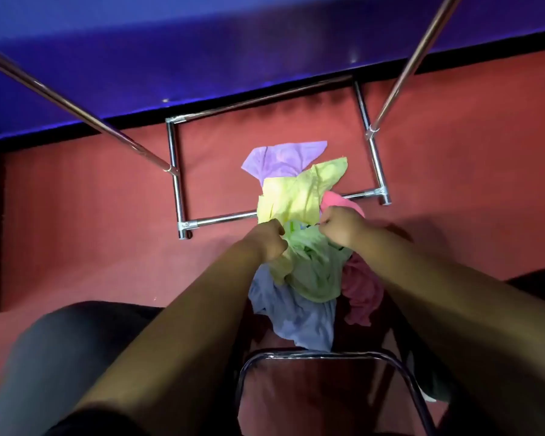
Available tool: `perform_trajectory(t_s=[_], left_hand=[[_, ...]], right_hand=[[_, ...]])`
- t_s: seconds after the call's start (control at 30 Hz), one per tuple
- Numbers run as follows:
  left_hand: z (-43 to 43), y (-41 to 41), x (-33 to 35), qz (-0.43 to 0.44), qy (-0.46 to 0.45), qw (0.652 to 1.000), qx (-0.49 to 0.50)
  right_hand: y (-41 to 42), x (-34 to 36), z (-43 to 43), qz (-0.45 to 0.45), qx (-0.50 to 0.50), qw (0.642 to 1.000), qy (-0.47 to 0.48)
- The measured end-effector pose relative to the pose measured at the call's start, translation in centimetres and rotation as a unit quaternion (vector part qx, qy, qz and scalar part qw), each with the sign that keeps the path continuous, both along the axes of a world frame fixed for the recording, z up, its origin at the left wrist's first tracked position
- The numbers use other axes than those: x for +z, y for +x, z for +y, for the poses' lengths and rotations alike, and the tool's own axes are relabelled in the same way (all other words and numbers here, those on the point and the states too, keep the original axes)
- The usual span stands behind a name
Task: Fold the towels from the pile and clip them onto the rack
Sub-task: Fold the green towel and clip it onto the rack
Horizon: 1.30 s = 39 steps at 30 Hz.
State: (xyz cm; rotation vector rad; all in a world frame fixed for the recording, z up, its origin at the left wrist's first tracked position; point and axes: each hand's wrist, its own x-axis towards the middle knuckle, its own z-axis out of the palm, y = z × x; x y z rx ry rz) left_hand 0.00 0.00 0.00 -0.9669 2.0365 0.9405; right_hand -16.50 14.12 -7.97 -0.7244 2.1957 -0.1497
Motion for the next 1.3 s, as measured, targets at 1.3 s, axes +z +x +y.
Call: perform_trajectory(t_s=[1.3], left_hand=[[0.9, -1.2, -8.8, 0.155, 0.002, 0.941, 0.302]], right_hand=[[3.2, 0.8, -1.6, 0.008, -0.001, 1.000, -0.028]])
